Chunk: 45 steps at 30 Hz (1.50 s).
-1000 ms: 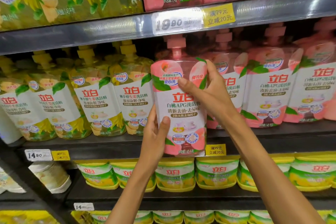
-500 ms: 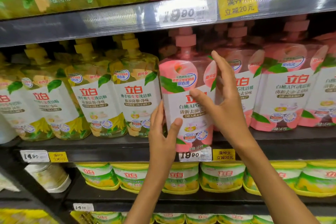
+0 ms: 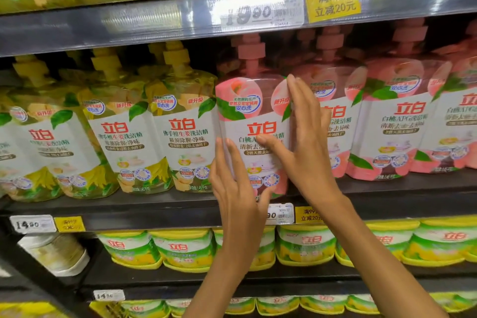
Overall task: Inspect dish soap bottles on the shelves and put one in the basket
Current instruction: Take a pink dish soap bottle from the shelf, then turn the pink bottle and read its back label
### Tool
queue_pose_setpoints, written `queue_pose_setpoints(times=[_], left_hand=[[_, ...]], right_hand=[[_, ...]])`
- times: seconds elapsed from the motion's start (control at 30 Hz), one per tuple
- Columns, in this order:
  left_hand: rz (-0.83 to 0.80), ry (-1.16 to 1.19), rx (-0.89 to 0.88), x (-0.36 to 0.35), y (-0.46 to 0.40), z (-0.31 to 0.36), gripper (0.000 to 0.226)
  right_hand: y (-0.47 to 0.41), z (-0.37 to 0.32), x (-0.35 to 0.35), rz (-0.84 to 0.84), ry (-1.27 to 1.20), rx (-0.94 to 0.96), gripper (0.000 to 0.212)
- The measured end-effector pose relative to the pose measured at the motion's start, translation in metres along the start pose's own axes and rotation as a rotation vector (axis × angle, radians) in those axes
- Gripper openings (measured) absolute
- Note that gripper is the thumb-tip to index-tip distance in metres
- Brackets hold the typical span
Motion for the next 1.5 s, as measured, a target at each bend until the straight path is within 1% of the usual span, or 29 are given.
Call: queue_pose_setpoints(times=[0.07, 0.2, 0.37, 0.4, 0.47, 0.5, 0.53, 0.6, 0.63, 0.67, 0.7, 0.77, 0.8, 0.87, 0.97, 1.13, 1.23, 1.33, 1.37, 1.5], left_hand=[[0.006, -0.009, 0.039, 0.0, -0.003, -0.01, 0.108], [-0.053, -0.033, 0.114, -0.008, -0.01, -0.02, 0.109], [-0.104, -0.083, 0.169, -0.016, -0.013, -0.019, 0.11], [-0.113, -0.083, 0.173, -0.017, -0.012, -0.017, 0.109], [-0.126, -0.083, 0.184, -0.018, -0.012, -0.014, 0.107], [-0.133, -0.094, 0.195, -0.017, -0.011, -0.014, 0.106], [-0.122, -0.102, 0.199, -0.015, -0.011, -0.012, 0.104], [-0.036, -0.047, 0.161, -0.005, -0.014, -0.001, 0.091], [-0.008, 0.013, 0.097, -0.004, -0.016, 0.012, 0.08], [-0.018, 0.091, 0.015, -0.008, -0.016, 0.028, 0.07], [-0.07, 0.187, -0.043, -0.018, -0.016, 0.043, 0.066], [-0.222, 0.364, -0.05, -0.044, -0.013, 0.061, 0.071], [-0.266, 0.41, -0.041, -0.055, -0.013, 0.065, 0.076], [-0.281, 0.439, -0.054, -0.07, -0.017, 0.073, 0.087], [-0.24, 0.51, -0.006, -0.078, -0.019, 0.077, 0.101], [-0.154, 0.592, 0.017, -0.078, -0.012, 0.077, 0.097], [-0.086, 0.655, 0.044, -0.07, -0.009, 0.073, 0.099], [-0.063, 0.673, 0.035, -0.064, -0.006, 0.07, 0.094], [-0.059, 0.678, 0.029, -0.062, -0.005, 0.07, 0.093], [-0.051, 0.729, 0.039, -0.059, -0.003, 0.065, 0.091]], right_hand=[[-0.004, 0.003, -0.005, 0.003, 0.048, -0.037, 0.087], [-0.007, 0.006, -0.01, 0.052, 0.13, -0.092, 0.084], [-0.011, 0.005, -0.013, 0.065, 0.239, -0.093, 0.082], [-0.011, 0.005, -0.013, 0.05, 0.231, -0.085, 0.081], [-0.009, 0.006, -0.002, 0.053, 0.112, -0.081, 0.078], [-0.008, 0.008, 0.012, 0.111, 0.05, -0.071, 0.073], [-0.008, 0.012, 0.031, 0.206, 0.036, -0.053, 0.067], [-0.015, 0.02, 0.074, 0.409, 0.158, -0.038, 0.057], [-0.023, 0.026, 0.089, 0.459, 0.266, -0.058, 0.056], [-0.034, 0.034, 0.097, 0.446, 0.383, -0.094, 0.058], [-0.046, 0.044, 0.098, 0.381, 0.501, -0.138, 0.064], [-0.062, 0.055, 0.087, 0.227, 0.693, -0.183, 0.075], [-0.066, 0.057, 0.081, 0.18, 0.721, -0.178, 0.075], [-0.068, 0.056, 0.077, 0.152, 0.675, -0.165, 0.072], [-0.067, 0.054, 0.085, 0.182, 0.635, -0.141, 0.069], [-0.053, 0.036, 0.095, 0.268, 0.566, -0.021, 0.058], [-0.047, 0.031, 0.098, 0.255, 0.455, -0.024, 0.058], [-0.044, 0.035, 0.098, 0.205, 0.294, -0.088, 0.063], [-0.043, 0.036, 0.097, 0.178, 0.229, -0.105, 0.067], [-0.038, 0.042, 0.095, 0.112, -0.021, -0.16, 0.095]])
Point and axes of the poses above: each hand's wrist, its own y-axis away from the middle knuckle, its own x-axis out of the back of the hand, z = x × y, the point moved 10 cm from there along -y, towards the middle knuckle, and after that the axes turned 8 degrees about -x, right-handed, at the moved point
